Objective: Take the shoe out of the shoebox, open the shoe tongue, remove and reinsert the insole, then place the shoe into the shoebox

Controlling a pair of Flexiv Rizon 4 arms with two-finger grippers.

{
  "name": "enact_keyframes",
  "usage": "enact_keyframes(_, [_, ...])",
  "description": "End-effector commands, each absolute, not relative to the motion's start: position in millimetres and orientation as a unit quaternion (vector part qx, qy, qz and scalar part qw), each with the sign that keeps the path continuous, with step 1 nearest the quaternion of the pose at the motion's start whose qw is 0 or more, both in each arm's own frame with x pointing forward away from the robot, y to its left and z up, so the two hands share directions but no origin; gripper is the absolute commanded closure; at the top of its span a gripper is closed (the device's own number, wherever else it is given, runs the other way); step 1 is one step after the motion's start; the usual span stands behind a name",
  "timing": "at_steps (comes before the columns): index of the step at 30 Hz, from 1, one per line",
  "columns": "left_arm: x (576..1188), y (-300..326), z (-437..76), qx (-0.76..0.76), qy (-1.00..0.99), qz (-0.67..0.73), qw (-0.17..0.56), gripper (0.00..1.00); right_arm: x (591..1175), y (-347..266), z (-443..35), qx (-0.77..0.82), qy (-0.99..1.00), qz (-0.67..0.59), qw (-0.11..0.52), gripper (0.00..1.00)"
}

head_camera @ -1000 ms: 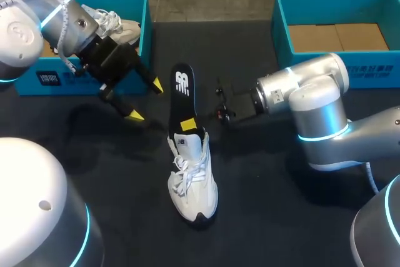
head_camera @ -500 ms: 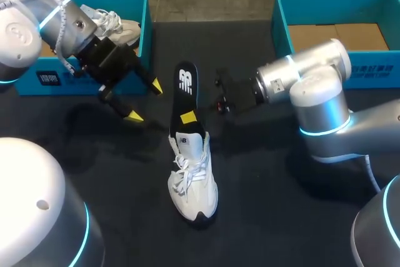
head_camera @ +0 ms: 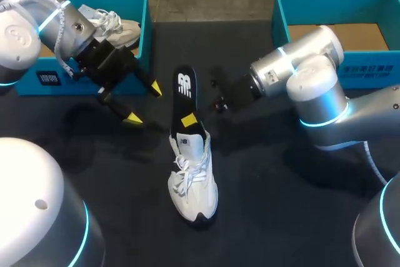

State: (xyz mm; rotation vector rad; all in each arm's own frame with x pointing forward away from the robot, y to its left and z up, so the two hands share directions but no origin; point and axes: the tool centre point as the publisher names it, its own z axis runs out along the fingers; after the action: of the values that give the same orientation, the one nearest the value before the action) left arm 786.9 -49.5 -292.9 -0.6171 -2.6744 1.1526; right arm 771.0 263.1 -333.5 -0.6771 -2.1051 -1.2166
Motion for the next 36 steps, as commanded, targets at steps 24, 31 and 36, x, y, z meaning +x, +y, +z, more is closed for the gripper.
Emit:
enact_keyframes(24, [790, -47, -293, -0.222, -0.899, 0.37, 0.073, 0.0, 762, 262, -337, -0.262, -0.807, -0.426, 0.314, 0.79])
enact_keyframes(31, [792, -50, -293, -0.219, -0.897, 0.377, 0.074, 0.0, 774, 264, -325, -0.249, -0.816, -0.423, 0.304, 0.78])
enact_keyframes(36, [791, -49, -295, -0.218, -0.896, 0.38, 0.077, 0.0, 780, 268, -328, -0.244, -0.82, -0.412, 0.312, 0.89])
